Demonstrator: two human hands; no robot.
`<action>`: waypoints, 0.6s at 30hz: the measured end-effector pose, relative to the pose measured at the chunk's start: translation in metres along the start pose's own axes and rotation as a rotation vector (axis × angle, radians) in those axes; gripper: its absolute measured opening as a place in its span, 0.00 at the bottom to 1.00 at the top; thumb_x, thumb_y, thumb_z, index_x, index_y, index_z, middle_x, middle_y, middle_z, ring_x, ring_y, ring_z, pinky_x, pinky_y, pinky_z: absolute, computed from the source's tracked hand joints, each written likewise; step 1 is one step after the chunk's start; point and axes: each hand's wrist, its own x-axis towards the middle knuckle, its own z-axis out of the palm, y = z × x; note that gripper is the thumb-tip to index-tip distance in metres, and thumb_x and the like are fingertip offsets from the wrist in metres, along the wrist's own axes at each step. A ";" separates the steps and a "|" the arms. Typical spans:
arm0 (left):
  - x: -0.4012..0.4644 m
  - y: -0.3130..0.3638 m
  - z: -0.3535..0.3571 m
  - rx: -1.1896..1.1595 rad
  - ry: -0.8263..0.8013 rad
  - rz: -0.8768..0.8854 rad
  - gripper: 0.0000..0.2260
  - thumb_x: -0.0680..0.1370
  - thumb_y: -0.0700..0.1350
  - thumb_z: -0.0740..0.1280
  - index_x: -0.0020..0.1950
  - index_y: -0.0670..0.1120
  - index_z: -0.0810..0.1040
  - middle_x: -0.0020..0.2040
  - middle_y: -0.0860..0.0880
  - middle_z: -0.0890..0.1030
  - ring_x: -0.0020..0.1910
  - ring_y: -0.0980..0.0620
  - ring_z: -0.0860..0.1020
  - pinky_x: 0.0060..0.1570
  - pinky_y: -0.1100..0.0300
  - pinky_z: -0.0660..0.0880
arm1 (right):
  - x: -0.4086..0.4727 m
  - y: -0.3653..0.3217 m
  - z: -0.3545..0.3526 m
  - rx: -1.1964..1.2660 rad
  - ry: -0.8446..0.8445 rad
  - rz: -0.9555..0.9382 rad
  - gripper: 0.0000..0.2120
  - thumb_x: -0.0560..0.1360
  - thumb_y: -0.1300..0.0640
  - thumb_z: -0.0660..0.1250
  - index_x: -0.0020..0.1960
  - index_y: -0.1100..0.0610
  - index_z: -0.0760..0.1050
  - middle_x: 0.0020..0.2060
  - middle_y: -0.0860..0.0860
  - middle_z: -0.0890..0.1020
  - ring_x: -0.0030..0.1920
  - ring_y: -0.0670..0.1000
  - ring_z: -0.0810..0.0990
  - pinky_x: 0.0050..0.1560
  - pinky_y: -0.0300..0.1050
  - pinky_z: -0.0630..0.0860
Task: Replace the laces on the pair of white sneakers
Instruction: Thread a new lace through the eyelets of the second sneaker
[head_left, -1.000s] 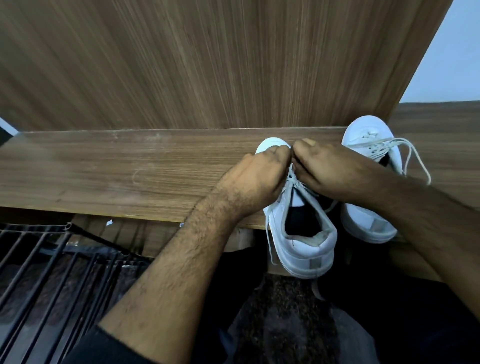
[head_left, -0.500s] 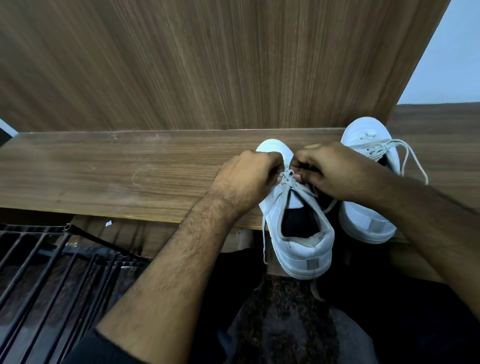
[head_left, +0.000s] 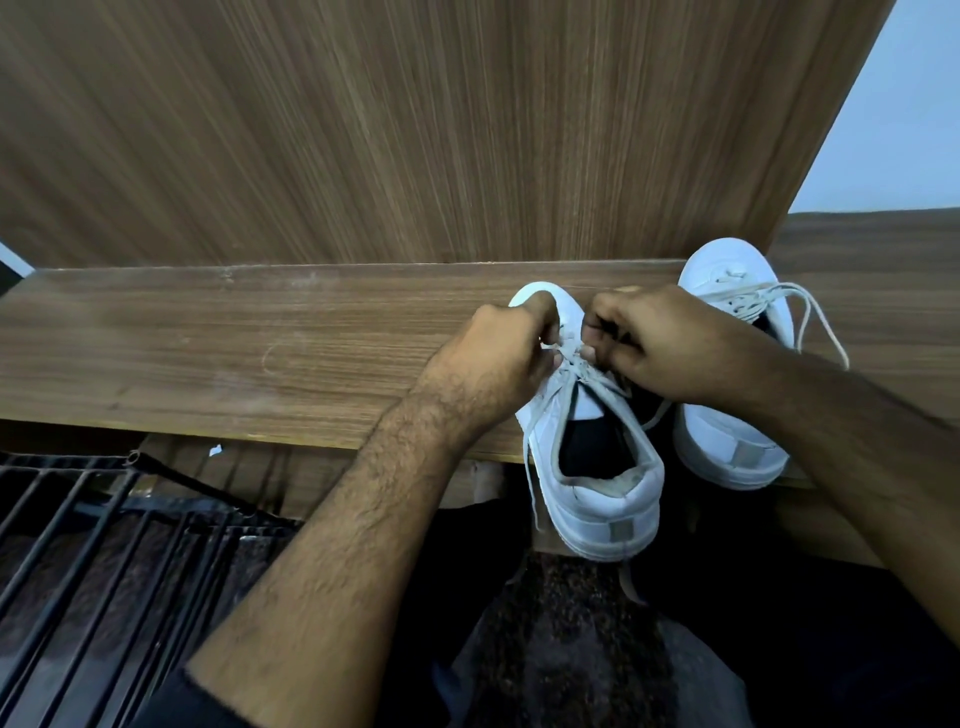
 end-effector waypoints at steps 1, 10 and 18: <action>-0.001 -0.001 -0.001 -0.019 -0.004 -0.003 0.04 0.78 0.46 0.68 0.47 0.48 0.74 0.40 0.49 0.81 0.41 0.47 0.80 0.44 0.48 0.80 | -0.001 0.002 -0.001 0.036 -0.006 0.020 0.05 0.77 0.53 0.70 0.44 0.52 0.76 0.40 0.45 0.81 0.41 0.47 0.79 0.46 0.49 0.77; -0.009 0.002 -0.009 0.072 -0.059 0.030 0.04 0.76 0.49 0.70 0.49 0.55 0.84 0.45 0.57 0.85 0.44 0.54 0.81 0.47 0.51 0.80 | -0.005 0.007 -0.003 0.040 -0.054 -0.080 0.04 0.76 0.57 0.72 0.50 0.51 0.82 0.41 0.40 0.78 0.46 0.45 0.79 0.49 0.45 0.74; -0.008 0.014 -0.009 0.227 -0.026 0.100 0.06 0.77 0.48 0.64 0.49 0.51 0.80 0.46 0.51 0.83 0.47 0.45 0.80 0.44 0.49 0.79 | -0.004 0.003 -0.004 -0.009 -0.060 -0.136 0.03 0.76 0.56 0.71 0.50 0.52 0.82 0.38 0.38 0.76 0.44 0.43 0.76 0.47 0.46 0.74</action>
